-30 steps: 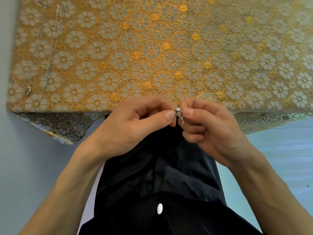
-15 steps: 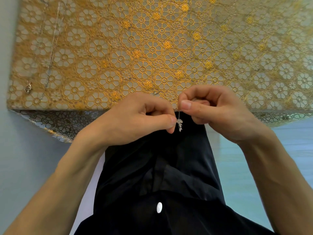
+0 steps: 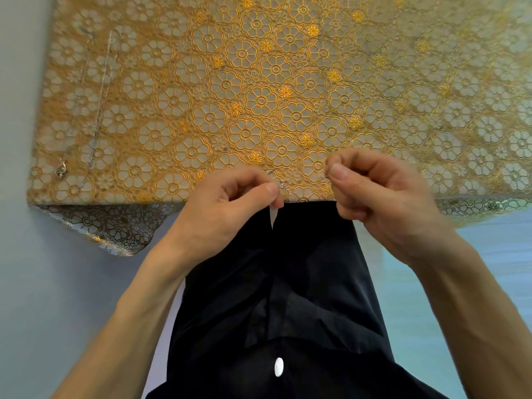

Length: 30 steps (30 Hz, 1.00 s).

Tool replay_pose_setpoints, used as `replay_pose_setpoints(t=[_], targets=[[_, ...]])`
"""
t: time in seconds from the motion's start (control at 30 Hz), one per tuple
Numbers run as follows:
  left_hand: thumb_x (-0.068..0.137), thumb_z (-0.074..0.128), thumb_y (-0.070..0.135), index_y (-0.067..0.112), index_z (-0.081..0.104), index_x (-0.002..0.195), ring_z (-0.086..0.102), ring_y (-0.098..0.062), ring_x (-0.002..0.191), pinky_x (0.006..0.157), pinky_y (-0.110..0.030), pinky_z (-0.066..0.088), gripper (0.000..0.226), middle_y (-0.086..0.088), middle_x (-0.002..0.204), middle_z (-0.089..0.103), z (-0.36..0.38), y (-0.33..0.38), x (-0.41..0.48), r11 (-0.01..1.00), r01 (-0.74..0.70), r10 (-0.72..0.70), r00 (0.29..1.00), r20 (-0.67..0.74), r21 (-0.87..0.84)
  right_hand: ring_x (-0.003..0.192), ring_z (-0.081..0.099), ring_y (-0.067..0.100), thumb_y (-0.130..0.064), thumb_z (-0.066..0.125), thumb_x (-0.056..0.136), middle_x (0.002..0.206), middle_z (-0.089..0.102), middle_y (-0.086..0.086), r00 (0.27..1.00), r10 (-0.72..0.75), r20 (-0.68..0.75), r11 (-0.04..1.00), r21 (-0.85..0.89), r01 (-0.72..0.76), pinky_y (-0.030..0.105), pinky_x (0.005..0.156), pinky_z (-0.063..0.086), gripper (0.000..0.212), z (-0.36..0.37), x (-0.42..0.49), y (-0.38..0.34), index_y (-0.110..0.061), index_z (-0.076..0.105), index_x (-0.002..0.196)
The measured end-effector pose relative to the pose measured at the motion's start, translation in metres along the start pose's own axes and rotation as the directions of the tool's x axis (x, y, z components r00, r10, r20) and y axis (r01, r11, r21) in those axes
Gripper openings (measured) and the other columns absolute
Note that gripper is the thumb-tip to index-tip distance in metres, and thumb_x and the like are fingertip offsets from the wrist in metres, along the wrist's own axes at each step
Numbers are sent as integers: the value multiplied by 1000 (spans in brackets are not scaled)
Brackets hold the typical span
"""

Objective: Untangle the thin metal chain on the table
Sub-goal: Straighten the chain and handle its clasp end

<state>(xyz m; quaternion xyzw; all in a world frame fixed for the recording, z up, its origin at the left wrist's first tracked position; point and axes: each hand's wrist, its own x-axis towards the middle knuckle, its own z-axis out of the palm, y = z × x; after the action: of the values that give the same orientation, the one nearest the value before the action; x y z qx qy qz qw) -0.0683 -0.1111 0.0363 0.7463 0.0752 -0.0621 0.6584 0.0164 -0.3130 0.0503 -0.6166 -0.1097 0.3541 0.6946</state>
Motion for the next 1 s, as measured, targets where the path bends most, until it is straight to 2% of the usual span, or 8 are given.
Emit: replay_pose_setpoints(t=[0.07, 0.17, 0.2, 0.4, 0.53, 0.63, 0.83, 1.0], targets=[[90, 60, 34, 19, 71, 78, 32, -20, 51, 50, -29, 24, 23, -27, 64, 48, 1, 0, 3, 1000, 8, -8, 998, -69, -6, 53, 22, 11, -28, 69, 82, 65, 24, 7, 1000, 8, 2, 1000, 8, -8, 27, 49, 16, 6, 0, 1, 1, -24, 69, 77], [98, 59, 19, 11, 72, 85, 30, -3, 44, 47, -11, 24, 21, 12, 48, 40, 2, 1, 4, 997, 0, -14, 983, -186, -78, 49, 28, 4, -32, 67, 75, 58, 37, -9, 999, 44, -8, 999, -7, -44, 19, 47, 21, 6, -2, 1, 3, -26, 67, 73], [100, 57, 15, 8, 72, 88, 31, -1, 43, 47, -8, 25, 20, 16, 46, 41, 3, 0, 4, 996, 2, -21, 975, -220, -87, 49, 30, 4, -31, 68, 76, 58, 39, -9, 999, 50, -21, 998, -38, -51, 17, 46, 24, 6, -3, 1, 4, -26, 67, 72], [97, 62, 23, 23, 77, 92, 48, -2, 62, 60, -9, 34, 16, 2, 59, 62, 6, 5, 10, 991, -28, -22, 930, -366, -131, 53, 38, 3, -30, 69, 84, 62, 46, -9, 995, 40, -91, 971, -231, -60, 13, 50, 32, 8, 3, -1, 7, -25, 69, 77], [97, 58, 21, 11, 74, 99, 37, 0, 49, 51, -10, 28, 19, 21, 52, 51, 5, 13, 21, 974, -23, -74, 909, -411, -227, 53, 41, 2, -26, 70, 88, 63, 50, -10, 994, 37, -107, 969, -240, -62, 10, 52, 34, 10, 6, 1, 5, -18, 69, 82], [91, 61, 35, 22, 77, 94, 30, -8, 54, 49, -21, 24, 21, 15, 62, 49, 0, 19, 30, 946, -29, -114, 902, -416, -322, 54, 45, 3, -17, 65, 94, 61, 54, -9, 994, 54, -95, 957, -280, -79, 11, 53, 35, 8, 5, 3, 4, -13, 68, 89], [93, 59, 38, 29, 77, 94, 53, -11, 69, 65, -26, 38, 20, 3, 106, 75, -10, 34, 47, 902, -19, -165, 908, -385, -431, 58, 54, 10, -19, 65, 95, 69, 64, -9, 992, 72, -106, 930, -351, -105, 16, 54, 44, 10, 1, 6, -3, -21, 70, 87], [90, 58, 39, 24, 73, 97, 51, -12, 74, 63, -25, 36, 23, -1, 107, 76, -14, 50, 56, 904, -59, -99, 934, -342, -423, 61, 51, 14, -34, 66, 94, 87, 68, 9, 989, 73, -129, 834, -535, -131, 33, 66, 44, 8, -15, 8, -4, -33, 71, 89]])
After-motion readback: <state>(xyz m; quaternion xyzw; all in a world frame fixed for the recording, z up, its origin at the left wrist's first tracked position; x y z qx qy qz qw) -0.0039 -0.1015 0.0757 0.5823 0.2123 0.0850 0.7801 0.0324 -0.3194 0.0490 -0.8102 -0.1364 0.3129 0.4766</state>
